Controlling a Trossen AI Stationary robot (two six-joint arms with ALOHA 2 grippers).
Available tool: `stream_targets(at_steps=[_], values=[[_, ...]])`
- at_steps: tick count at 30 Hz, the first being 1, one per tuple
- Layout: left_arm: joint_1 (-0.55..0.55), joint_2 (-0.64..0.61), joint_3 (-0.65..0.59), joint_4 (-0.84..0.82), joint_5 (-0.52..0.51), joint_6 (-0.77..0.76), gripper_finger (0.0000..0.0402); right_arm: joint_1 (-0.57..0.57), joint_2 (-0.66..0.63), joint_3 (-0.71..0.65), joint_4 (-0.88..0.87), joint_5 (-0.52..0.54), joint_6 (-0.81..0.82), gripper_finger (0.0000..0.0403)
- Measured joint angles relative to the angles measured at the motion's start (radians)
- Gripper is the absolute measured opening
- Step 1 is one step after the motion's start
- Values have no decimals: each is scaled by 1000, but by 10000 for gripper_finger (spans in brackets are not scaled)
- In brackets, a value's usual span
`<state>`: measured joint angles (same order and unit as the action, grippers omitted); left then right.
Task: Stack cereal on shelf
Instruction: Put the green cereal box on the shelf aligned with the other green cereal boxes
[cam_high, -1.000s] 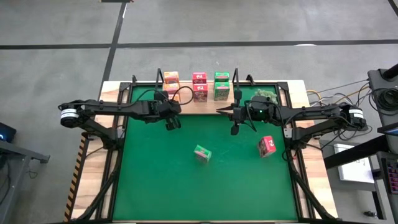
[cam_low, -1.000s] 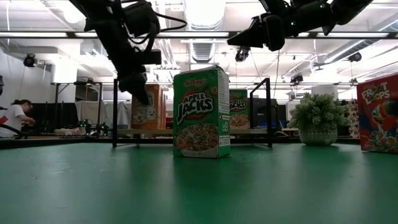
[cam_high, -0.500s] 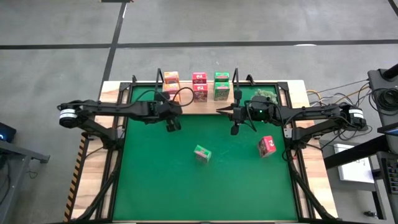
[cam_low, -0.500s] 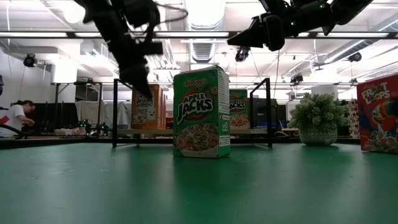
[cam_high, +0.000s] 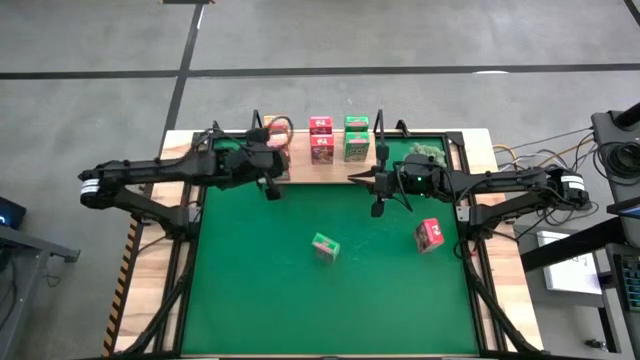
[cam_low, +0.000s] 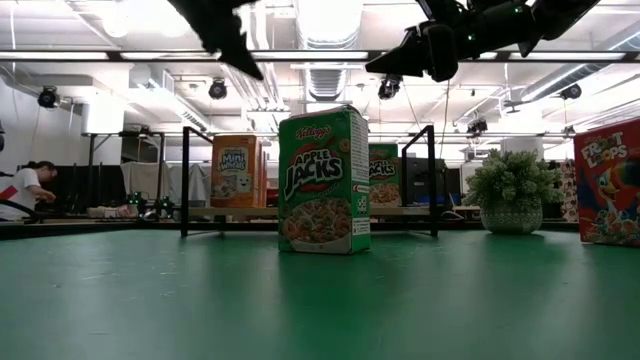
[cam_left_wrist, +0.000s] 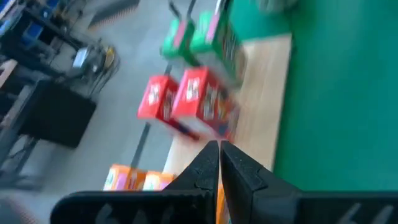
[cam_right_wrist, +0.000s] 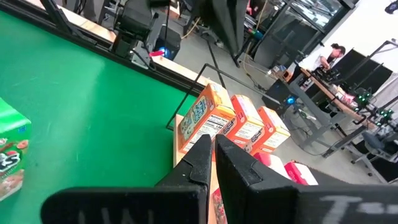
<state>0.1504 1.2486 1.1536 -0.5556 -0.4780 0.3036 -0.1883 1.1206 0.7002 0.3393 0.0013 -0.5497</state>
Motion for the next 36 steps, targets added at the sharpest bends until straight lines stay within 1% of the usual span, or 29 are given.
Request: stream_targets(at_steps=[4,6,11,16,20,24,28,32,36], values=[[-31,-68,-15,78,114,-42,0,0,0,0,0,0,57,12],[-59,-103,-40,118,152,-59,0,1,0,0,0,-1,109,12],[-157,-171,-137,265,156,-81,0,27,0,0,-53,-1,288,12],[-249,-191,-232,377,149,-107,0,104,0,16,-86,-2,469,12],[-288,-188,-282,421,147,-105,0,177,3,116,-248,-2,600,12],[-294,-189,-319,448,146,-107,0,226,29,254,-491,-3,773,12],[-294,-192,-324,451,144,-114,0,261,79,390,-715,-1,894,12],[-292,-191,-325,449,143,-85,0,301,156,515,-889,-1,946,12],[-292,-188,-325,445,97,-24,0,352,243,608,-984,-1,905,12]])
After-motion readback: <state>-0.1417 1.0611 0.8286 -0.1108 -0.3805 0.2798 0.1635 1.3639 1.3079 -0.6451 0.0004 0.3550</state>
